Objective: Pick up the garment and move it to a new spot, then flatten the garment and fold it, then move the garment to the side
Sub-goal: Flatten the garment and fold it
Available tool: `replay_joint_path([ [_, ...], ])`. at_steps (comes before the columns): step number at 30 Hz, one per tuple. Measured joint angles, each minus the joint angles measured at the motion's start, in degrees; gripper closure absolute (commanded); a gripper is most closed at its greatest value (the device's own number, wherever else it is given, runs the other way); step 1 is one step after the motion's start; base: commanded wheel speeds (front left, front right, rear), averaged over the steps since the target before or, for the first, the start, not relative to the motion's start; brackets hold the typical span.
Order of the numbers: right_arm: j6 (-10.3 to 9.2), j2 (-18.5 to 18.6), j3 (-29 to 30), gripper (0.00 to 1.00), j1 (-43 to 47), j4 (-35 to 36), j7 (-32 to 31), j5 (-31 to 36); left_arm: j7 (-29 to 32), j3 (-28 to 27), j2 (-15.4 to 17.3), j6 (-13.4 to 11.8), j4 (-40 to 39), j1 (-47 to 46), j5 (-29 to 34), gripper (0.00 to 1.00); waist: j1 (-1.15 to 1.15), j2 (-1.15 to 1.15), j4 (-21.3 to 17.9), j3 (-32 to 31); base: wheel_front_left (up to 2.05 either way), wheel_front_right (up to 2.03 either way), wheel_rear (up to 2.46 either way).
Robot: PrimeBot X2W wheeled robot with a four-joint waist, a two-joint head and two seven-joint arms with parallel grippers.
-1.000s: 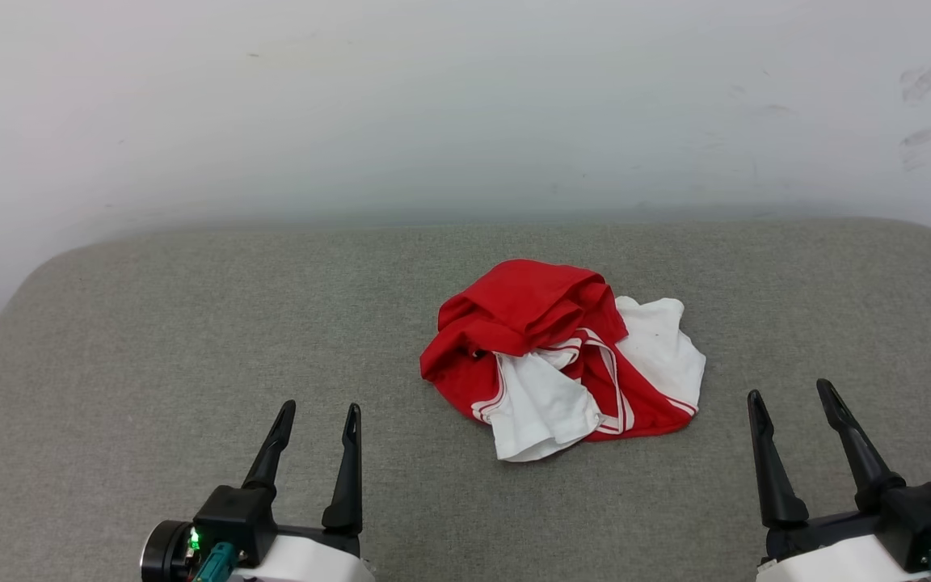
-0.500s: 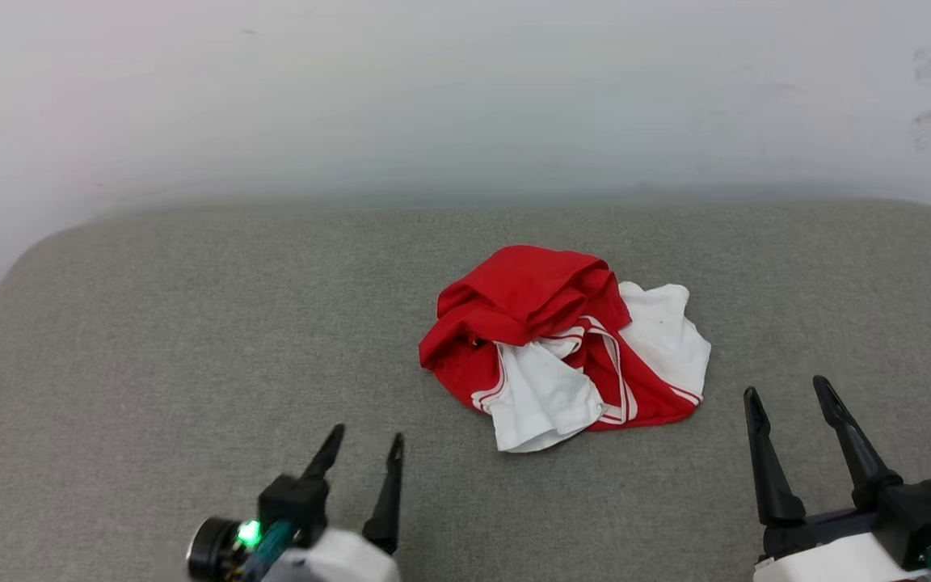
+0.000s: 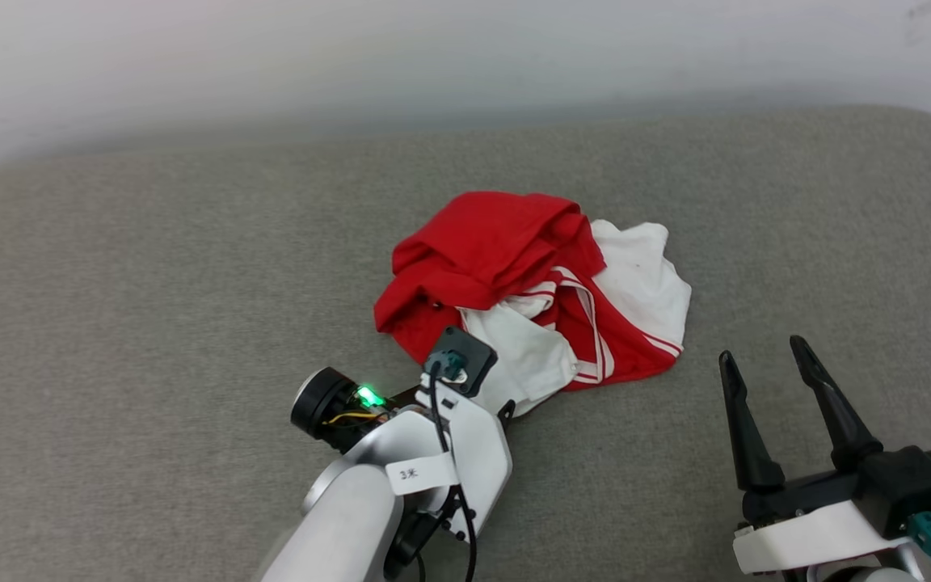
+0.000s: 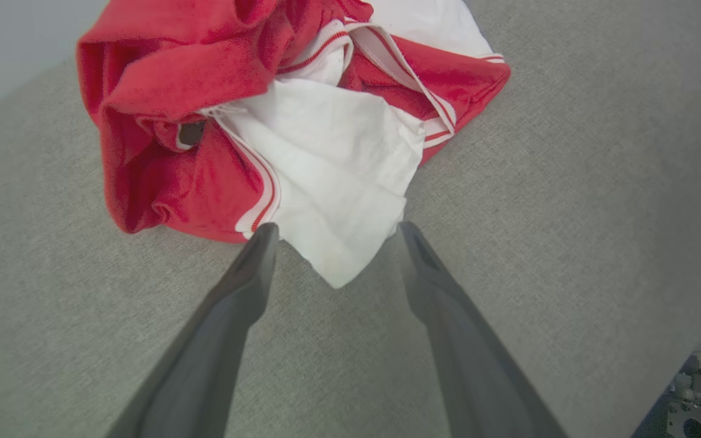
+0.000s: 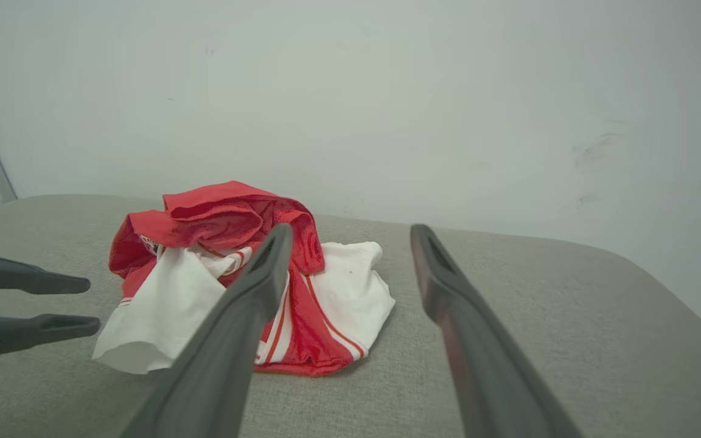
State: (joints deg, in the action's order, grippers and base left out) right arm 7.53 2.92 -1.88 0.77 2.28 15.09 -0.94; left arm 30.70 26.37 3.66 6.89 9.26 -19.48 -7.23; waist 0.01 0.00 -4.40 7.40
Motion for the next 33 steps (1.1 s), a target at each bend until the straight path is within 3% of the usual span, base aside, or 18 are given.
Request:
replay_joint_path([
  [13,-0.01,0.0,-0.5,0.00,-2.2,-0.2,0.0,-0.2,-0.7,2.4,0.3,-0.4,10.3,-5.8,0.6,0.00,0.00,0.00,-4.1,5.5,0.00,0.00,0.00],
  [24,-0.01,0.0,-0.5,0.00,-3.1,-0.3,0.0,-0.6,-3.8,3.3,0.3,-0.9,18.2,-8.6,0.5,0.00,-0.01,0.00,-4.5,7.2,0.00,0.00,0.00],
  [26,-0.01,0.0,-0.6,0.00,-3.2,-0.4,0.0,-0.6,-3.8,3.6,0.1,-0.7,19.5,-9.2,-0.5,1.00,-0.02,0.00,-4.4,7.4,0.00,0.00,0.00],
  [33,-0.01,0.0,-0.3,0.00,-3.1,-1.2,0.0,-0.6,-5.9,5.3,-0.1,0.0,21.2,-9.2,-4.4,1.00,-0.01,0.00,-3.8,6.1,0.00,0.00,0.00],
])
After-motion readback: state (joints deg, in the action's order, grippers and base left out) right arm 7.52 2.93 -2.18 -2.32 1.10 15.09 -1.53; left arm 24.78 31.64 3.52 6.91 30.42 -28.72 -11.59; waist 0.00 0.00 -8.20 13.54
